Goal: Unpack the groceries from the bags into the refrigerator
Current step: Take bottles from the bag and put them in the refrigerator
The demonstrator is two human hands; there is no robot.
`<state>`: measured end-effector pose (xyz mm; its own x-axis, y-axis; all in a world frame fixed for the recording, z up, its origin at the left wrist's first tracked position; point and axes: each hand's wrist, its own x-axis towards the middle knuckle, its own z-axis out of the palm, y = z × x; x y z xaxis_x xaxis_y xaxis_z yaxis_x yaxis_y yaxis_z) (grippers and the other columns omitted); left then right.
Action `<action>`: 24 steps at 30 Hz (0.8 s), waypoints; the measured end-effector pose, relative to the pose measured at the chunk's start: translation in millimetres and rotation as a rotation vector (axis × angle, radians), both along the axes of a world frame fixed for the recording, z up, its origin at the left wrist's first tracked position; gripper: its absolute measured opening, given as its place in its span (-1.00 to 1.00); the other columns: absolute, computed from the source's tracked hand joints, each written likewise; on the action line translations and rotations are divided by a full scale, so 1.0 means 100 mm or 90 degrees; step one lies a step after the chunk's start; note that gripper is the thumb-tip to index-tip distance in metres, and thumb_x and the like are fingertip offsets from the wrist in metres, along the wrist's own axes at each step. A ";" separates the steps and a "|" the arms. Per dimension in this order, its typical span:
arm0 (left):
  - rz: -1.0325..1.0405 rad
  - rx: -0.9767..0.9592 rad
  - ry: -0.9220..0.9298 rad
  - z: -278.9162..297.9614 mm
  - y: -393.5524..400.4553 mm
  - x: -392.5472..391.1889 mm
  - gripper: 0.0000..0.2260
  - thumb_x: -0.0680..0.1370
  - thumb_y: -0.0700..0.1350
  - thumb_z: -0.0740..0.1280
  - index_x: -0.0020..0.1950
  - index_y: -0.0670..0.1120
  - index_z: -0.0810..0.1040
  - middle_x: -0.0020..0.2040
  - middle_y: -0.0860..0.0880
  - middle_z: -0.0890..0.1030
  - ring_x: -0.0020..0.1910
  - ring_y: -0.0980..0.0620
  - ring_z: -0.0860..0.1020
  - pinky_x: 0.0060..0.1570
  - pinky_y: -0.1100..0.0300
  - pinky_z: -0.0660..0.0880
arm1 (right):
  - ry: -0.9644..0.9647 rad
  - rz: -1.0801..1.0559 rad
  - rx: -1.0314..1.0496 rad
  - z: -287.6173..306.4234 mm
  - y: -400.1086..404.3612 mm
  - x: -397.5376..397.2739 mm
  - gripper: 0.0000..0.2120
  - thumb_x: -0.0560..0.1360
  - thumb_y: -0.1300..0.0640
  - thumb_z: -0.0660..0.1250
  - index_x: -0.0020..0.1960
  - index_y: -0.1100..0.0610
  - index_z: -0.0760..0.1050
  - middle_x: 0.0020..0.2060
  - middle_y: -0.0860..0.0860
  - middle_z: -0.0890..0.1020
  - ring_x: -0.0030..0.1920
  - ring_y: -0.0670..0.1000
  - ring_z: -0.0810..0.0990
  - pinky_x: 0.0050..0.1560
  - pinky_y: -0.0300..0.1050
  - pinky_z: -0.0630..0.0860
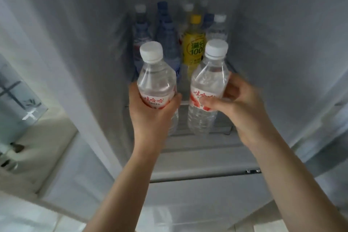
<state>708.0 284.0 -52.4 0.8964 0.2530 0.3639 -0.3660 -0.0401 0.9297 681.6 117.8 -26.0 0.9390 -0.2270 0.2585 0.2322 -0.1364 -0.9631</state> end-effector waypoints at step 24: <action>0.098 -0.032 -0.047 -0.01 -0.28 1.24 -0.40 0.30 -0.16 0.60 0.23 0.01 0.38 0.07 0.15 0.53 0.06 0.17 0.57 0.05 0.30 0.54 | -0.018 -0.003 -0.092 0.05 -0.08 1.26 -0.46 0.32 0.10 0.56 0.24 -0.01 0.45 0.09 -0.16 0.61 0.10 -0.20 0.56 0.13 -0.17 0.52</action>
<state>832.2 255.7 -53.5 0.8174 0.4047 0.4099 -0.4260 -0.0543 0.9031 807.2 110.2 -21.5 0.9299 -0.1898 0.3152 0.2581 -0.2740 -0.9264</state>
